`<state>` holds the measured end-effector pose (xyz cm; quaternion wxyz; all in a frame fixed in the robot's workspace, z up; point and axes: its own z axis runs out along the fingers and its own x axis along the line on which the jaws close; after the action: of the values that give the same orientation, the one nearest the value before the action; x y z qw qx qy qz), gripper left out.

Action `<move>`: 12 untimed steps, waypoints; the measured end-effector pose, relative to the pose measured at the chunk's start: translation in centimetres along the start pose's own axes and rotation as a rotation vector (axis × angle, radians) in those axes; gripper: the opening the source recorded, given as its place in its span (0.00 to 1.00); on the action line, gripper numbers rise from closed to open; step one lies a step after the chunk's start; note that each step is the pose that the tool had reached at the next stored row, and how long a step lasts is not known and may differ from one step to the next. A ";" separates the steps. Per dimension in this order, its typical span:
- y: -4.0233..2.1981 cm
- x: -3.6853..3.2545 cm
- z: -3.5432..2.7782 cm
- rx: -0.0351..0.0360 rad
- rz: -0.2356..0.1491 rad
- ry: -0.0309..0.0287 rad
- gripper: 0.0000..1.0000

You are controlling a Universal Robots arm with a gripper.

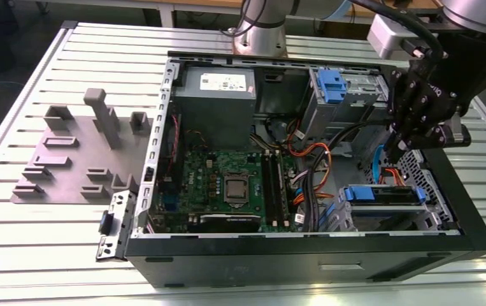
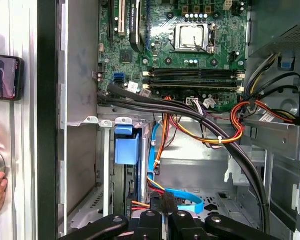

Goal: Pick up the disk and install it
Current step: 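Insert the second disk wire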

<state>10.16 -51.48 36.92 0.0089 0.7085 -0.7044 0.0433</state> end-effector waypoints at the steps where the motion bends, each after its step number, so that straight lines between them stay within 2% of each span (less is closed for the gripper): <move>1: -0.08 -0.02 0.00 -0.0011 0.002 0.0001 0.17; 4: -0.24 -0.05 0.01 -0.0038 0.011 0.0006 0.18; 5: -0.26 -0.07 0.03 -0.0046 0.016 0.0007 0.25; 7: -0.27 -0.12 0.05 -0.0063 0.030 0.0013 0.25; 12: -0.32 -0.14 0.06 -0.0075 0.037 0.0017 0.25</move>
<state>10.48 -51.34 36.87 0.0114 0.6953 -0.7175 0.0414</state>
